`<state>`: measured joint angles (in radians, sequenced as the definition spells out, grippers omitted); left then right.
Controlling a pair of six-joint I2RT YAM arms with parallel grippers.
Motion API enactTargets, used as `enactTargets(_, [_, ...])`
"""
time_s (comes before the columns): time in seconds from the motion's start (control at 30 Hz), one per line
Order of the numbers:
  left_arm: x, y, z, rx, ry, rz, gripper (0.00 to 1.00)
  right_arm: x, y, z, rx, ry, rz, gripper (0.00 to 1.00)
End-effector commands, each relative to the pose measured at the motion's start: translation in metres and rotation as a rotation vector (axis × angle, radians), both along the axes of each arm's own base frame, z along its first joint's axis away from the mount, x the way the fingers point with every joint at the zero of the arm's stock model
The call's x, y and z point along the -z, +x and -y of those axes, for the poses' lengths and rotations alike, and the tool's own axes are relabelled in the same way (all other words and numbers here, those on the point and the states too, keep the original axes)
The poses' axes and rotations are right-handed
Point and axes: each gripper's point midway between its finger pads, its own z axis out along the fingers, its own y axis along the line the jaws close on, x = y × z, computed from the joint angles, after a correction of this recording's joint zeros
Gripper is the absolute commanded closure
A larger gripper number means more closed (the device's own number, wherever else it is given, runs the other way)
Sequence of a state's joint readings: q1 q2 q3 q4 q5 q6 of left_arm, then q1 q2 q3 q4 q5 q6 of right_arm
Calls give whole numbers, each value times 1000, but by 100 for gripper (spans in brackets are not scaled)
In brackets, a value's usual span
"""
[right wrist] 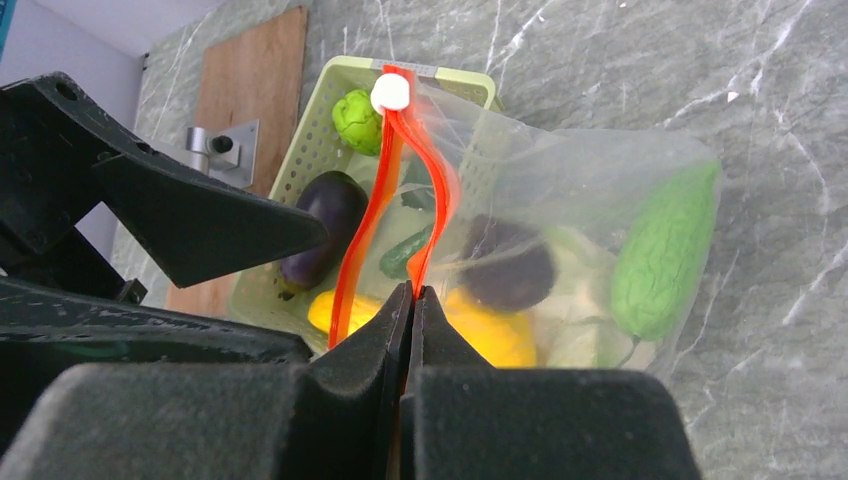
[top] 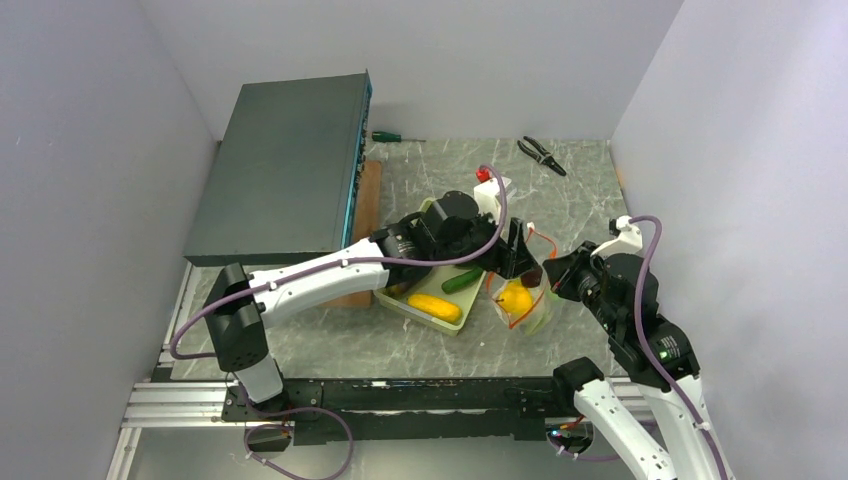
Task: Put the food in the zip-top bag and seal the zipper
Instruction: Place the fake fruit in the zipper food storage bag, then pick up the fake fruit from the bin.
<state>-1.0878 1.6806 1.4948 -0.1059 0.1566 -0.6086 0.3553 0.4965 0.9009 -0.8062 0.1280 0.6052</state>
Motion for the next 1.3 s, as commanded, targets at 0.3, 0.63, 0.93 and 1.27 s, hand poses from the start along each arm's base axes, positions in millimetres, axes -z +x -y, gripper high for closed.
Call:
enactTargets(0.3, [11, 24, -39, -196, 249, 164, 23, -20, 1, 3, 15, 14, 70, 100])
enactTargets(0.63, [40, 44, -85, -350, 470, 231, 22, -23, -2, 13, 66, 16, 90, 100])
enactTargets(0.93, [82, 64, -104, -400, 655, 209, 25, -36, -11, 31, 152, 32, 150, 100])
enactTargets(1.27, [110, 96, -82, -402, 741, 212, 45, -33, -10, 30, 141, 23, 148, 100])
